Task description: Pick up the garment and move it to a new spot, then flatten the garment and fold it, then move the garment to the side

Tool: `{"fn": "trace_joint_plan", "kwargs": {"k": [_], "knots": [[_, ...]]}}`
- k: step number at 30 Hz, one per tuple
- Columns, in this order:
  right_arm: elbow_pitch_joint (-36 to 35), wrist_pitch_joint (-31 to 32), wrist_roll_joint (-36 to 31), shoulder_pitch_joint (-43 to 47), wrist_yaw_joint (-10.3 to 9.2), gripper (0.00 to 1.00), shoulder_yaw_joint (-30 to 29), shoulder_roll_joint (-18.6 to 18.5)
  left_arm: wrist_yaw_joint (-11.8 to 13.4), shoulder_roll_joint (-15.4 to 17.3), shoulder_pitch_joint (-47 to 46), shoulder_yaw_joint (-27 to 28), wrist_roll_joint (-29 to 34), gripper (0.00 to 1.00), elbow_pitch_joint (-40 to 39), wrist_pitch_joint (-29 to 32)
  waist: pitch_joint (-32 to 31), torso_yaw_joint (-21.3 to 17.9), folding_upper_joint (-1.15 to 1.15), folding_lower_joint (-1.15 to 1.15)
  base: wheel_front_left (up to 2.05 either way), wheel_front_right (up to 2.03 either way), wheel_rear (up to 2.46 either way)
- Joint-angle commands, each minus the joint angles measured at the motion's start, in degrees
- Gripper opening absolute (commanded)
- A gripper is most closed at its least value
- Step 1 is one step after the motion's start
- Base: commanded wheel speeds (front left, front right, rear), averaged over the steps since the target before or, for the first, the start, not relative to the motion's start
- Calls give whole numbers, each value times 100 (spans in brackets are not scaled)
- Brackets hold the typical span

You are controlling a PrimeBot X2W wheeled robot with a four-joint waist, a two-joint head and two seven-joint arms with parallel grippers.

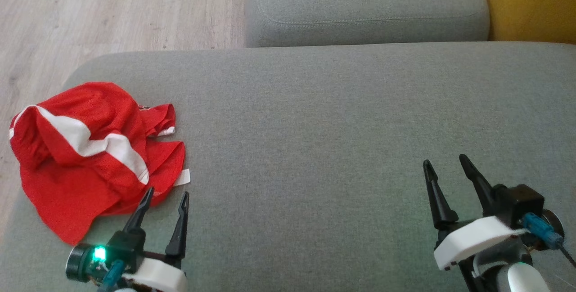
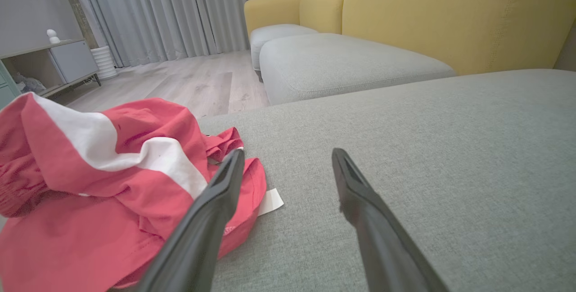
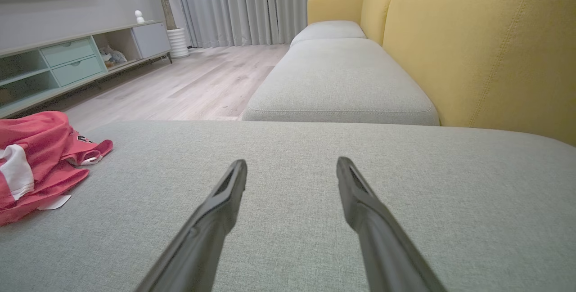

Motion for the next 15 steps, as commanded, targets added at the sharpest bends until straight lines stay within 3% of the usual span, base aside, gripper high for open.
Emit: {"fn": "trace_joint_plan", "kwargs": {"k": [1, 15], "knots": [[-244, -66, -81, -110, -4, 100, 143, -26, 30, 124, -384, 184, 40, 100, -102, -70, -2, -2, 0, 0, 0, 0, 0], [-204, -127, 126, -126, -4, 100, 102, -25, 56, 47, -397, 319, -343, 100, 77, 48, 1, -32, 0, 0, 0, 0, 0]]}}
